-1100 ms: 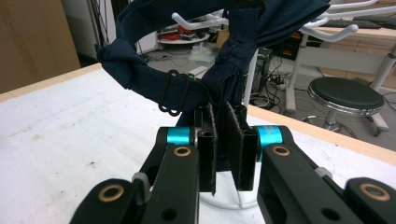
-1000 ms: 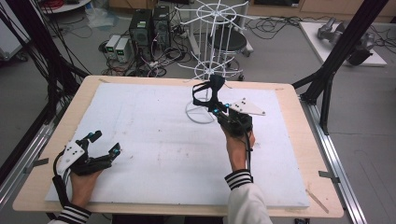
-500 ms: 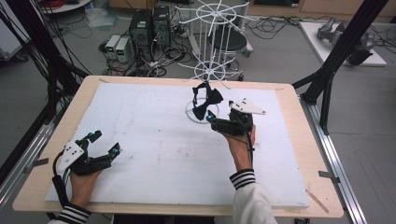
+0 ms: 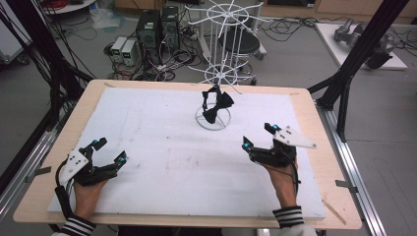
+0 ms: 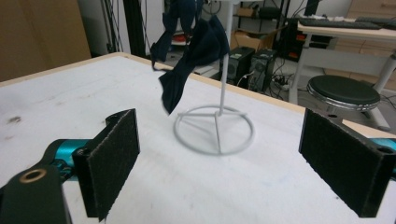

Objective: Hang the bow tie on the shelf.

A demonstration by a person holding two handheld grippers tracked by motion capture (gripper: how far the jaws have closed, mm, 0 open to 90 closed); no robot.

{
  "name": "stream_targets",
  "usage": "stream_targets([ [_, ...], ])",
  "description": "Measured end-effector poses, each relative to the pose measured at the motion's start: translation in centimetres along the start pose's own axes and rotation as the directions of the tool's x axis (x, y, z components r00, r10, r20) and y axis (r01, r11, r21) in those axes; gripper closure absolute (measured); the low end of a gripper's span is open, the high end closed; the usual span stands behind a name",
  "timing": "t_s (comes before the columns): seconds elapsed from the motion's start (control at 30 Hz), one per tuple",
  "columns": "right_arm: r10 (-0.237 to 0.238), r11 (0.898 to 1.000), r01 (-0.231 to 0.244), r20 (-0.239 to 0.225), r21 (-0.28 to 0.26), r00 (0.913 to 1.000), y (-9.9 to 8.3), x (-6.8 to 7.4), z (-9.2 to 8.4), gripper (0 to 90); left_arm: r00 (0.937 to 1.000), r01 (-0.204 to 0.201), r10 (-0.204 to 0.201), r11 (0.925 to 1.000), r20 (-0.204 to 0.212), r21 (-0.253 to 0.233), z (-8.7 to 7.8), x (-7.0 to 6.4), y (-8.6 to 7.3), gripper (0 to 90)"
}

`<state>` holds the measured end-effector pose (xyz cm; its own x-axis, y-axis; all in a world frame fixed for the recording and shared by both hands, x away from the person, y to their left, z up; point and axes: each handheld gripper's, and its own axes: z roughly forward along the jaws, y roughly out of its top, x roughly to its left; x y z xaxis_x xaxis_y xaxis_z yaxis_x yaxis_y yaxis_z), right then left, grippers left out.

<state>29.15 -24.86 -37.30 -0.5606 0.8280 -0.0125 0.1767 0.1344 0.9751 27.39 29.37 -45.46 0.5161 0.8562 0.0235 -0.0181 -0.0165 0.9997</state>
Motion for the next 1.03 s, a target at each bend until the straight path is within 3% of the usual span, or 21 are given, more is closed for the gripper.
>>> stream_targets([
  [0.07, 0.004, 1.0, -0.004, 0.002, -0.011, 1.0, -0.6, -0.1, -0.7, 11.5, 1.0, 0.001, -0.001, 1.0, -0.001, 0.003, 0.0, 0.0, 0.0, 13.9],
  [0.13, -0.009, 0.999, 0.009, 0.009, -0.045, 0.9999, -2.4, -0.5, -2.3, 11.6, 1.0, 0.003, -0.003, 1.0, -0.001, 0.003, 0.0, 0.0, 0.0, 13.9],
  [0.23, -0.015, 0.998, 0.017, 0.023, -0.067, 0.9996, -3.5, -0.7, -2.9, 11.5, 1.0, 0.001, -0.001, 1.0, -0.001, 0.003, 0.0, 0.0, 0.0, 13.9],
  [0.3, -0.002, 0.993, 0.008, 0.047, -0.121, 0.9989, -5.1, -1.1, -3.7, 11.5, 1.0, -0.002, 0.002, 1.0, 0.001, 0.0, 0.0, 0.0, 0.0, 13.9],
  [0.43, 0.019, 0.989, -0.009, 0.067, -0.146, 0.9976, -6.6, -1.3, -3.9, 11.5, 1.0, -0.005, 0.005, 1.0, -0.001, -0.008, -0.1, -0.1, 0.0, 13.9],
  [0.53, 0.067, 0.98, -0.052, 0.069, -0.191, 0.9954, -8.2, -1.3, -3.8, 11.5, 1.0, -0.006, 0.006, 1.0, -0.001, -0.007, -0.1, -0.1, 0.0, 13.9],
  [0.67, 0.093, 0.976, -0.076, 0.072, -0.204, 0.9931, -9.0, -1.2, -3.4, 11.5, 1.0, -0.009, 0.009, 0.9999, -0.002, -0.008, -0.1, -0.1, 0.0, 13.8],
  [0.83, 0.054, 0.978, -0.037, 0.079, -0.204, 0.9954, -9.1, -0.9, -3.3, 11.5, 1.0, -0.007, 0.007, 0.9999, -0.003, -0.007, -0.1, -0.1, 0.0, 13.9],
  [1.03, 0.049, 0.979, -0.032, 0.078, -0.199, 0.9958, -9.1, -0.9, -3.3, 11.5, 1.0, -0.004, 0.004, 1.0, -0.003, -0.007, -0.1, -0.1, 0.0, 13.9],
])
